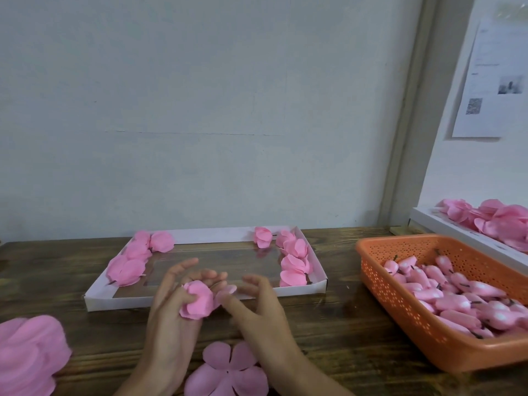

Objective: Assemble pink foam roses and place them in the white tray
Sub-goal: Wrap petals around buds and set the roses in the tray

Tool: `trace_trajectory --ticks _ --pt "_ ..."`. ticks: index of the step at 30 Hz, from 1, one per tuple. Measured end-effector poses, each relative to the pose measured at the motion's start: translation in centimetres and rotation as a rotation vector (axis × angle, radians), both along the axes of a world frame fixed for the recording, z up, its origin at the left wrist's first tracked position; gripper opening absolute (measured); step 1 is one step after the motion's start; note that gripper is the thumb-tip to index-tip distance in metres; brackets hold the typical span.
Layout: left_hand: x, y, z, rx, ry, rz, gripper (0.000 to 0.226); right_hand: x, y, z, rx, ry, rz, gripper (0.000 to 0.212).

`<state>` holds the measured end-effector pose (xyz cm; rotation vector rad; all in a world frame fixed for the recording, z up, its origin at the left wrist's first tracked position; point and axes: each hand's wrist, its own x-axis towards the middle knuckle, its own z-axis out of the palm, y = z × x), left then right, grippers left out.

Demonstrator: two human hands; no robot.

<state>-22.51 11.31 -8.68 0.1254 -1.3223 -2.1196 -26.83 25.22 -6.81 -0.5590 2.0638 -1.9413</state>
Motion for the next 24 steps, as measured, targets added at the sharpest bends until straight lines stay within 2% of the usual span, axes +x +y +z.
trace_trajectory --ticks 2,3,9,12,17,21,24 --pt "0.0 0.1 0.4 0.043 0.035 -0.02 0.051 0.0 -0.1 0.3 -0.132 -0.23 0.145 0.035" --pt "0.0 0.1 0.6 0.06 0.064 -0.018 0.049 0.0 -0.2 0.3 -0.176 -0.264 0.171 0.031" --pt "0.2 0.6 0.8 -0.062 0.102 -0.026 0.035 0.3 -0.3 -0.5 -0.225 0.001 0.056 0.004" --pt "0.2 0.5 0.6 -0.125 0.087 -0.012 0.039 0.7 -0.5 -0.9 -0.264 0.087 0.027 0.003" --pt "0.6 0.8 0.0 -0.291 0.1 0.003 0.039 1.1 -0.6 -1.0 -0.294 0.16 -0.076 0.019" --pt "0.8 1.0 -0.2 -0.348 0.104 0.041 0.035 1.1 -0.6 -1.1 -0.189 0.294 -0.059 0.016" --pt "0.9 0.8 -0.1 -0.373 0.107 0.047 0.04 1.2 -0.6 -1.1 -0.199 0.351 -0.019 0.015"
